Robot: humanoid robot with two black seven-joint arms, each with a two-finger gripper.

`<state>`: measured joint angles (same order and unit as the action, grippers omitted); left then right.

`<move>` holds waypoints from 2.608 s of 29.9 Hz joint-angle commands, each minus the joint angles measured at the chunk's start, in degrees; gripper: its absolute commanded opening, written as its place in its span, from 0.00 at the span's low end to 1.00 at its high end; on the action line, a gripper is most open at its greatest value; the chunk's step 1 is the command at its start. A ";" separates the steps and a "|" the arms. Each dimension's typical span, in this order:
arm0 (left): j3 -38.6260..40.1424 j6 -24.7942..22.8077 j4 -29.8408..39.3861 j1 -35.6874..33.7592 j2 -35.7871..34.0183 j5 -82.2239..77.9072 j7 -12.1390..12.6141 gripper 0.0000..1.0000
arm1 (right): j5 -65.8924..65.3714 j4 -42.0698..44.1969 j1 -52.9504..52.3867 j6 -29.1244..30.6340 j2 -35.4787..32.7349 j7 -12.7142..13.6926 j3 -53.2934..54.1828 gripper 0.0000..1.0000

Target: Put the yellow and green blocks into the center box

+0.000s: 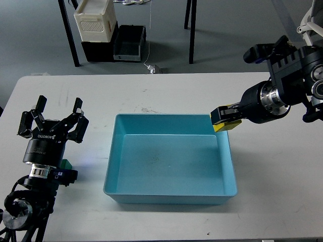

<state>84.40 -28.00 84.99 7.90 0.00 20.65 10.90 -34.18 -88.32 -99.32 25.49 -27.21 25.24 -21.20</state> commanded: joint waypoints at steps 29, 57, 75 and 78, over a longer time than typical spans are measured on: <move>-0.20 0.00 -0.52 0.01 0.00 0.01 0.00 1.00 | 4.63 14.05 10.38 -4.04 19.58 0.86 -2.27 1.00; -0.20 0.00 -0.52 0.71 0.00 -0.08 0.00 1.00 | 27.14 25.31 22.58 -8.44 8.68 0.07 34.10 1.00; -0.20 0.00 -0.44 0.89 0.00 -0.08 0.00 1.00 | 34.00 27.42 42.71 -9.70 7.27 -13.64 65.39 1.00; -0.29 0.00 -0.52 0.98 0.00 -0.08 0.09 1.00 | 33.92 27.24 45.00 -4.67 6.38 -13.38 68.12 1.00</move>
<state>84.20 -28.00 84.56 8.79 0.00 20.57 10.92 -0.19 -60.68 -56.56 16.26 -19.83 11.65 44.27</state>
